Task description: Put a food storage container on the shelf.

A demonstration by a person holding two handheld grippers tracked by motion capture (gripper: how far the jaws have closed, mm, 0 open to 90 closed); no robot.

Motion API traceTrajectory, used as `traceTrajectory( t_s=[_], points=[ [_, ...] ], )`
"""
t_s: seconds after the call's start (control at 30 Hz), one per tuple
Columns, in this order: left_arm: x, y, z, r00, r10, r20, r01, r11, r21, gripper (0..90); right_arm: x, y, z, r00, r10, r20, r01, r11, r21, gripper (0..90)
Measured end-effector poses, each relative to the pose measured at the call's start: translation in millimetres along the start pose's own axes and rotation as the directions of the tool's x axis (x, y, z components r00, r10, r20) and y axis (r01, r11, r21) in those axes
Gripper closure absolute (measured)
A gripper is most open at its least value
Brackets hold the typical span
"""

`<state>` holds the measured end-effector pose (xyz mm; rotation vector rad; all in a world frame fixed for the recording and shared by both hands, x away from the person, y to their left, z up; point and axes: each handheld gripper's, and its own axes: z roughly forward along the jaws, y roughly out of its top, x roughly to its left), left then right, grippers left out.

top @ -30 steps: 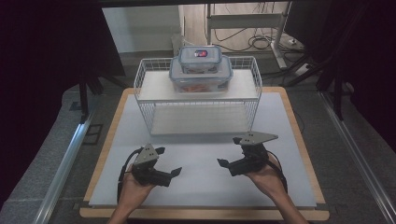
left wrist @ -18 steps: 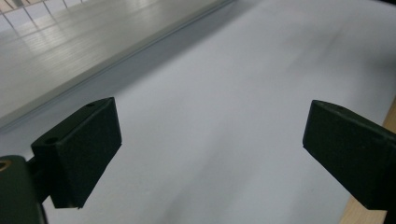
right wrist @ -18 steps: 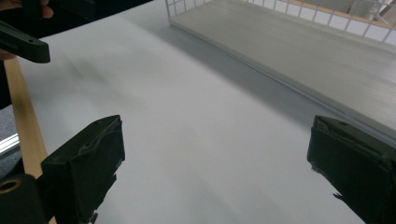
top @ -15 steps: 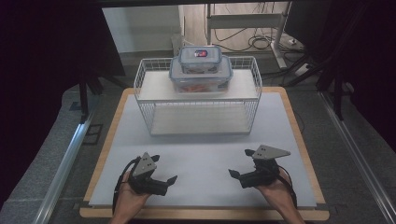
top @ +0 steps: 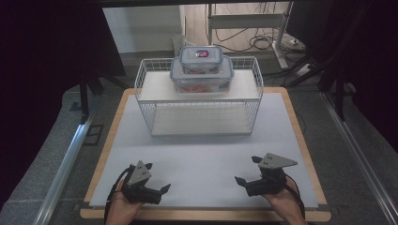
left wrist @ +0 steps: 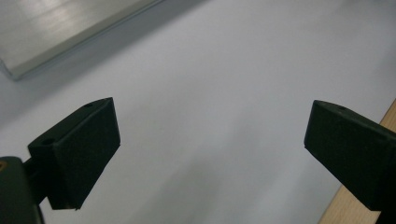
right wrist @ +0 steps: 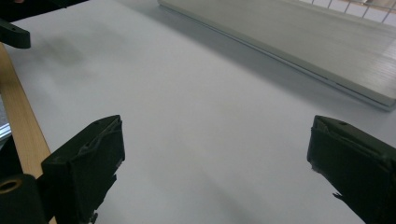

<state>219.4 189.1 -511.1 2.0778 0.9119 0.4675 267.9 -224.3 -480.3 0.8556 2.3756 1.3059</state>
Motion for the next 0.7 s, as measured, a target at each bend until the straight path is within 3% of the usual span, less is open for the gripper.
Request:
traceTrajectory(
  t_s=[0.3, 0.7],
  points=[
    [0.4, -13.4, -2.5, 0.9996, -0.001, -0.029, 0.002, 0.9991, 0.043, 2.5, 1.9, -12.5, -5.5, 0.9998, 0.017, 0.013, -0.018, 0.999, 0.03, 3.9],
    [-2.2, -17.1, 5.1, 0.9982, 0.04, -0.044, -0.036, 0.9958, 0.084, 2.0, 0.1, -22.4, -6.5, 0.9994, 0.006, 0.035, -0.008, 0.997, 0.074, 3.9]
  ],
)
